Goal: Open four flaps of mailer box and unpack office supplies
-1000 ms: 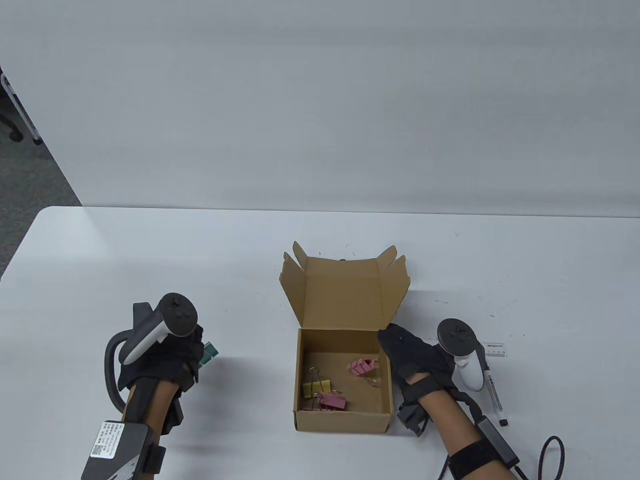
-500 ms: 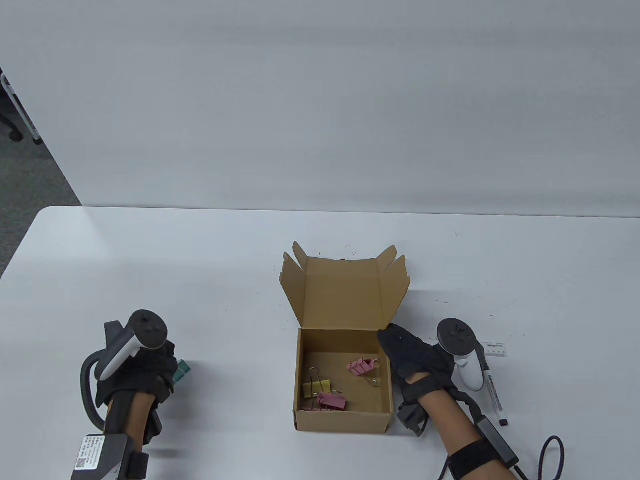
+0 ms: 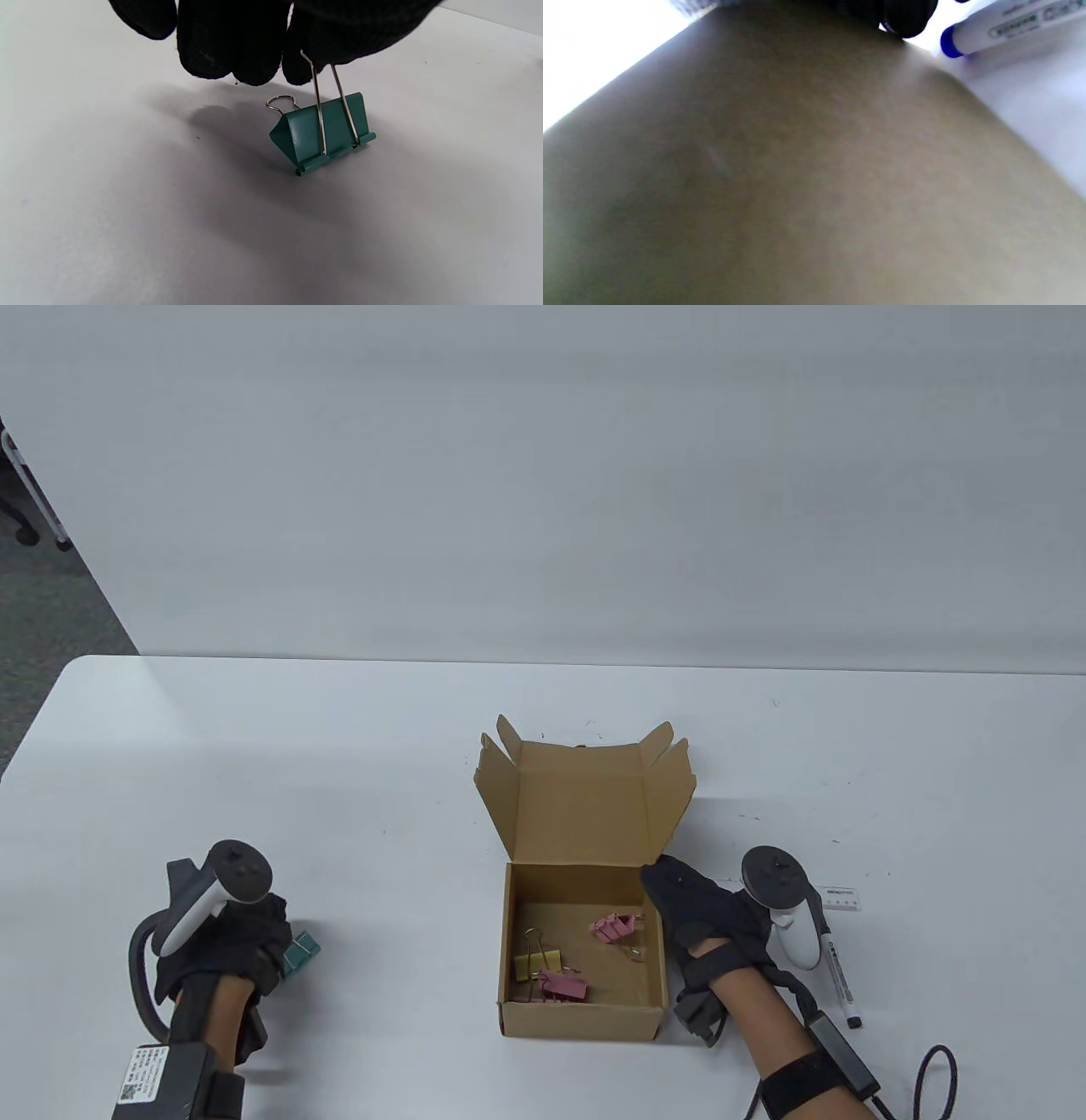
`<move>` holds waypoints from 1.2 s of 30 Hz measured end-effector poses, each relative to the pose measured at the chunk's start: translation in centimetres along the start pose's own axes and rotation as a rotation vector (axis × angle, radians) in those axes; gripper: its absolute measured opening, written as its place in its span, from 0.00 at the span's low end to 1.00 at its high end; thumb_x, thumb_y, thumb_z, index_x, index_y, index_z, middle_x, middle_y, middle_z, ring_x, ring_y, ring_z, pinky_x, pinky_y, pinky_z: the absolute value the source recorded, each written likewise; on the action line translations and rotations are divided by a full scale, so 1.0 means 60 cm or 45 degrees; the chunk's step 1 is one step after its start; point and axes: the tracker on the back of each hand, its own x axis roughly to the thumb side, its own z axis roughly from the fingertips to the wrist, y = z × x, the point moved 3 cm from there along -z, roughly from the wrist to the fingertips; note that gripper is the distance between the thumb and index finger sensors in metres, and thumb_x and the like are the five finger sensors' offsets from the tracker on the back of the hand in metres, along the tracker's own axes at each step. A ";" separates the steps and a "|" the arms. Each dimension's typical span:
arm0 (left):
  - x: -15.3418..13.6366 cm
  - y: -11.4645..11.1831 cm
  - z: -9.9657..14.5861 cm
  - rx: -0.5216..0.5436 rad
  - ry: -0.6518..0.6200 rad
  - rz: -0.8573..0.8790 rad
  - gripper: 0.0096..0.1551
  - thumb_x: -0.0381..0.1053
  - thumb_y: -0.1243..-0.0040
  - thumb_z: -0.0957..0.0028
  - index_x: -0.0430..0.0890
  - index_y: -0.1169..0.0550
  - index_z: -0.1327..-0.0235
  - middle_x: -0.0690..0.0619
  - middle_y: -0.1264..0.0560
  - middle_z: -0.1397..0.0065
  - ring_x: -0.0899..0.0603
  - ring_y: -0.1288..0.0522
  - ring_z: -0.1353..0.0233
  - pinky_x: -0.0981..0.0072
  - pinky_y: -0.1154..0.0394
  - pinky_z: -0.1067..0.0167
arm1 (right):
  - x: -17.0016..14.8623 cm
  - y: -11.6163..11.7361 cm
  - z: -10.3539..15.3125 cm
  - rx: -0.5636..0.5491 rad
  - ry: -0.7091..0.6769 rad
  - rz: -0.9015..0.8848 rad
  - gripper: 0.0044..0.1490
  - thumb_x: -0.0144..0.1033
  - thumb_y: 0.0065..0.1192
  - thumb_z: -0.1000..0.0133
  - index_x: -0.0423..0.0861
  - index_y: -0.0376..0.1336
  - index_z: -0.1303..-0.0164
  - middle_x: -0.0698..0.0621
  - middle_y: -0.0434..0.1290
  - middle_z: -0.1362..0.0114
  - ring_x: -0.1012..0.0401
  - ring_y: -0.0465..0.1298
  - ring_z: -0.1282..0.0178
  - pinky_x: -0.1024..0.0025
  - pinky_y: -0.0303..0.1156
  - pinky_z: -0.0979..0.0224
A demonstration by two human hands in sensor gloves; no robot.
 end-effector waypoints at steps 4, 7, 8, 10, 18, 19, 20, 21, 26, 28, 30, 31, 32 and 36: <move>-0.001 -0.001 0.000 0.011 0.012 -0.007 0.22 0.57 0.40 0.31 0.55 0.25 0.27 0.45 0.29 0.17 0.32 0.31 0.20 0.32 0.39 0.25 | 0.000 0.000 0.000 0.000 0.000 0.001 0.40 0.55 0.50 0.32 0.39 0.52 0.19 0.37 0.56 0.17 0.34 0.57 0.23 0.31 0.50 0.26; -0.002 0.001 0.003 0.017 0.016 0.000 0.28 0.59 0.39 0.32 0.54 0.30 0.21 0.44 0.32 0.16 0.31 0.32 0.19 0.31 0.39 0.25 | 0.000 0.000 0.000 0.000 0.000 0.001 0.40 0.55 0.50 0.32 0.38 0.52 0.19 0.37 0.56 0.17 0.34 0.57 0.23 0.31 0.50 0.26; -0.002 0.002 0.004 0.021 0.014 0.009 0.30 0.59 0.38 0.32 0.54 0.32 0.19 0.44 0.33 0.15 0.31 0.33 0.19 0.31 0.40 0.24 | 0.000 0.000 0.000 0.000 0.000 0.001 0.40 0.55 0.50 0.31 0.38 0.52 0.19 0.37 0.56 0.17 0.34 0.57 0.23 0.31 0.50 0.26; -0.003 0.009 0.012 0.038 0.002 0.029 0.33 0.60 0.38 0.32 0.54 0.34 0.17 0.44 0.34 0.14 0.31 0.34 0.18 0.31 0.40 0.24 | 0.000 0.000 0.000 0.000 0.000 0.001 0.40 0.55 0.50 0.31 0.38 0.52 0.19 0.37 0.56 0.17 0.34 0.57 0.23 0.31 0.50 0.26; 0.064 0.073 0.097 0.290 -0.268 0.068 0.37 0.58 0.36 0.32 0.54 0.39 0.14 0.44 0.37 0.12 0.31 0.35 0.17 0.30 0.40 0.24 | 0.000 0.000 0.000 -0.004 -0.002 0.013 0.40 0.55 0.50 0.31 0.38 0.52 0.19 0.36 0.56 0.18 0.34 0.57 0.23 0.31 0.50 0.26; 0.092 0.079 0.111 0.308 -0.331 0.046 0.37 0.58 0.36 0.32 0.54 0.39 0.14 0.44 0.36 0.12 0.31 0.34 0.17 0.30 0.40 0.25 | 0.000 0.000 0.000 -0.004 -0.001 0.018 0.40 0.55 0.50 0.31 0.38 0.52 0.19 0.37 0.56 0.18 0.34 0.57 0.23 0.31 0.50 0.26; 0.112 0.081 0.119 0.309 -0.368 0.028 0.37 0.58 0.36 0.32 0.54 0.39 0.14 0.44 0.36 0.13 0.31 0.34 0.17 0.30 0.40 0.25 | 0.000 0.000 0.000 -0.004 0.000 0.020 0.40 0.55 0.50 0.31 0.38 0.52 0.19 0.37 0.56 0.17 0.34 0.57 0.23 0.31 0.50 0.26; 0.147 0.082 0.132 0.305 -0.429 -0.017 0.37 0.58 0.36 0.32 0.54 0.39 0.14 0.44 0.35 0.13 0.31 0.33 0.18 0.30 0.40 0.25 | 0.000 0.000 0.000 -0.004 0.001 0.021 0.40 0.55 0.50 0.31 0.38 0.52 0.19 0.37 0.56 0.17 0.34 0.57 0.23 0.31 0.50 0.26; 0.300 0.071 0.184 0.301 -0.637 -0.230 0.35 0.58 0.36 0.31 0.54 0.37 0.15 0.44 0.33 0.14 0.32 0.30 0.19 0.34 0.35 0.27 | 0.000 0.000 0.000 -0.001 0.001 0.017 0.40 0.55 0.50 0.31 0.38 0.52 0.19 0.36 0.56 0.17 0.34 0.57 0.23 0.31 0.50 0.26; 0.356 0.058 0.193 0.275 -0.711 -0.280 0.35 0.58 0.36 0.32 0.54 0.36 0.15 0.45 0.32 0.15 0.32 0.30 0.20 0.35 0.34 0.27 | 0.000 0.000 0.000 0.000 0.002 0.019 0.40 0.55 0.50 0.31 0.38 0.52 0.19 0.36 0.56 0.17 0.34 0.57 0.23 0.31 0.50 0.26; 0.405 0.039 0.197 0.212 -0.771 -0.325 0.35 0.58 0.36 0.32 0.54 0.36 0.15 0.45 0.32 0.15 0.32 0.29 0.20 0.35 0.34 0.27 | 0.000 0.000 -0.001 0.001 0.004 0.021 0.40 0.55 0.50 0.31 0.38 0.52 0.19 0.36 0.56 0.17 0.34 0.57 0.23 0.31 0.50 0.26; 0.434 0.024 0.197 0.164 -0.801 -0.362 0.35 0.58 0.36 0.31 0.54 0.36 0.15 0.45 0.31 0.15 0.32 0.29 0.20 0.35 0.34 0.27 | 0.000 0.000 -0.001 0.002 0.005 0.022 0.40 0.55 0.50 0.31 0.38 0.52 0.19 0.36 0.56 0.17 0.34 0.57 0.23 0.31 0.50 0.26; 0.451 0.014 0.197 0.135 -0.812 -0.392 0.34 0.58 0.36 0.32 0.53 0.35 0.16 0.45 0.30 0.16 0.32 0.28 0.21 0.35 0.34 0.28 | 0.000 0.000 -0.001 0.003 0.005 0.023 0.40 0.55 0.50 0.31 0.38 0.52 0.19 0.36 0.56 0.17 0.34 0.57 0.23 0.31 0.50 0.26; 0.525 -0.034 0.189 0.059 -0.858 -0.502 0.34 0.58 0.36 0.32 0.54 0.35 0.16 0.45 0.30 0.16 0.33 0.28 0.21 0.36 0.33 0.28 | 0.000 0.000 -0.001 0.004 0.008 0.026 0.40 0.55 0.49 0.32 0.38 0.52 0.19 0.36 0.56 0.17 0.34 0.57 0.23 0.31 0.50 0.26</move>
